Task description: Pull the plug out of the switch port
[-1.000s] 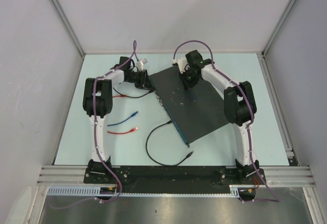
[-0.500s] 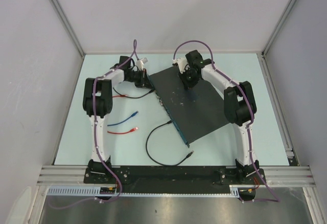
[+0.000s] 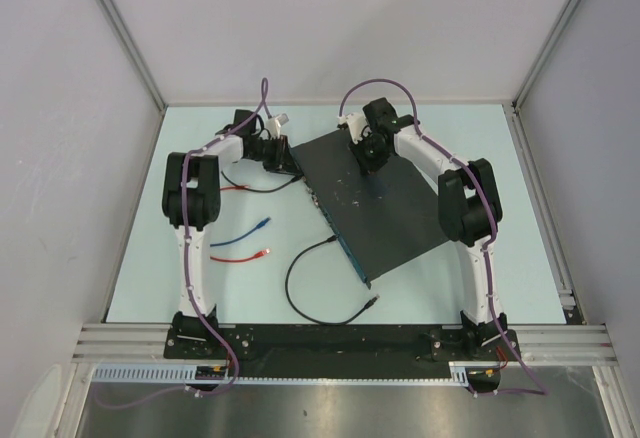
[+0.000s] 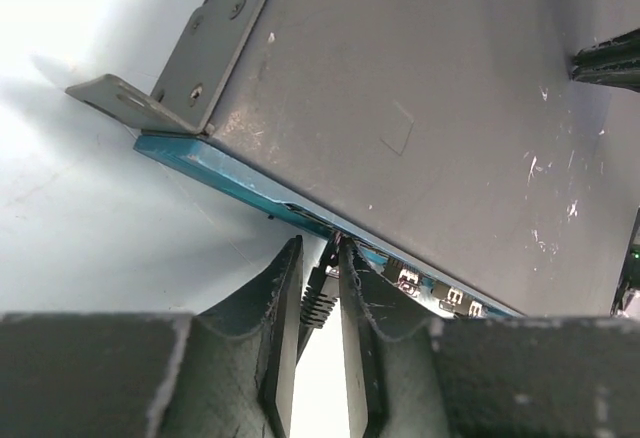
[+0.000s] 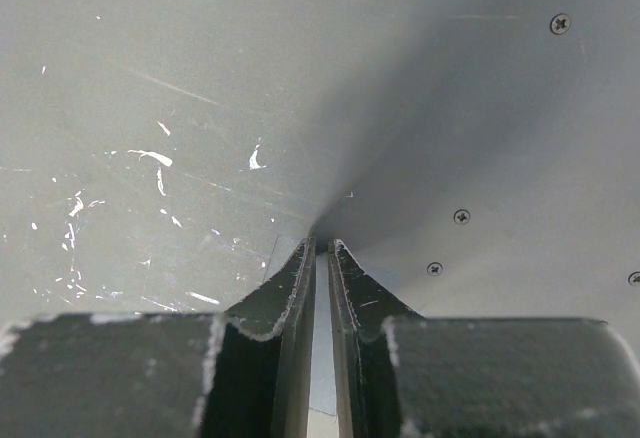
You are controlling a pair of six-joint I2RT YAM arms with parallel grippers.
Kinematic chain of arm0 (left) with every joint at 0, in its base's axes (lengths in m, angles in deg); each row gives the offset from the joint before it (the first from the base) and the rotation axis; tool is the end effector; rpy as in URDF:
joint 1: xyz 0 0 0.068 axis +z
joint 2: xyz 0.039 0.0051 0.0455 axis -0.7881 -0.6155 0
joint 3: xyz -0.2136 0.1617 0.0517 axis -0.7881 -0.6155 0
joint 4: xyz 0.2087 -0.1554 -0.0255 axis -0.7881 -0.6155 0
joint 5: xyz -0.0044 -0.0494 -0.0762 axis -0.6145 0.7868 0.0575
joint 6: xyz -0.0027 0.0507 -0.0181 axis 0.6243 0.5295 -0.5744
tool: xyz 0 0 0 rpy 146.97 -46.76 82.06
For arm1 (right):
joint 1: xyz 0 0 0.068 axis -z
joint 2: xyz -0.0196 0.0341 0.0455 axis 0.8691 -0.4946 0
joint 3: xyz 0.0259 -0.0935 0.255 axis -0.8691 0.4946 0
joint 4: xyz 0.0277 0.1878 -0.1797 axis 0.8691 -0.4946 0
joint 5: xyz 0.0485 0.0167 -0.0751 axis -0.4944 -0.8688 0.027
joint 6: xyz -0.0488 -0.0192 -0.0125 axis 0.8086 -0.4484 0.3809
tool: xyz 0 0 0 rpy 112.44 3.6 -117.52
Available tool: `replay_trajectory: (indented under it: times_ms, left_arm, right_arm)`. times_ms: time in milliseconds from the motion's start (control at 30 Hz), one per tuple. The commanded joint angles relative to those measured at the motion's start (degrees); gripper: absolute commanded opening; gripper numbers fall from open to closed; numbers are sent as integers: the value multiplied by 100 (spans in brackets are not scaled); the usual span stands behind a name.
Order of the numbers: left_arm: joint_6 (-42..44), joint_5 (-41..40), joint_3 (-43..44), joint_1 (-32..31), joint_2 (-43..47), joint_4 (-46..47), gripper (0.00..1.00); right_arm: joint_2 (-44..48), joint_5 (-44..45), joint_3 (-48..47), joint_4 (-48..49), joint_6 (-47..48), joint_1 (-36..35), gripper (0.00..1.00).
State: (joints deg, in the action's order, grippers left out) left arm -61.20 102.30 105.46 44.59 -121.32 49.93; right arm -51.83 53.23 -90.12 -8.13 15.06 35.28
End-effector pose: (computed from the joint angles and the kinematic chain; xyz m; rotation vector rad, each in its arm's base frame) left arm 0.4759 -0.0884 0.1305 0.4048 2.4404 -1.1325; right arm 0.4313 0.2116 0.1982 -1.0996 2.3914 0.3574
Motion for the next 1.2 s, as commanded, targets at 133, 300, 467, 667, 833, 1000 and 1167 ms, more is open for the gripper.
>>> replay_trajectory:
  times_ms: [133,300,467,667,833,1000,1167]
  left_arm:
    - [763,434,456,-181,-387,-1254,21]
    - [774,417,527,-198,-449,-1310,13]
    - [747,251,466,-198,-388,-1266,4]
    - [800,101,510,-216,-344,-1301,0]
    - [844,83,422,-216,-326,-1398,29]
    - [852,92,413,-225,-370,-1468,33]
    - [879,241,474,-242,-449,-1512,25]
  right_arm:
    - [-899,-22,376,118,12,-225,15]
    - [-890,-22,367,109,21,-217,15]
    - [-890,-13,376,127,21,-225,16]
    - [-899,-4,367,109,21,-225,15]
    - [-899,-4,376,127,30,-234,15]
    - [-908,13,367,118,30,-234,16]
    - [-899,22,376,136,30,-234,16]
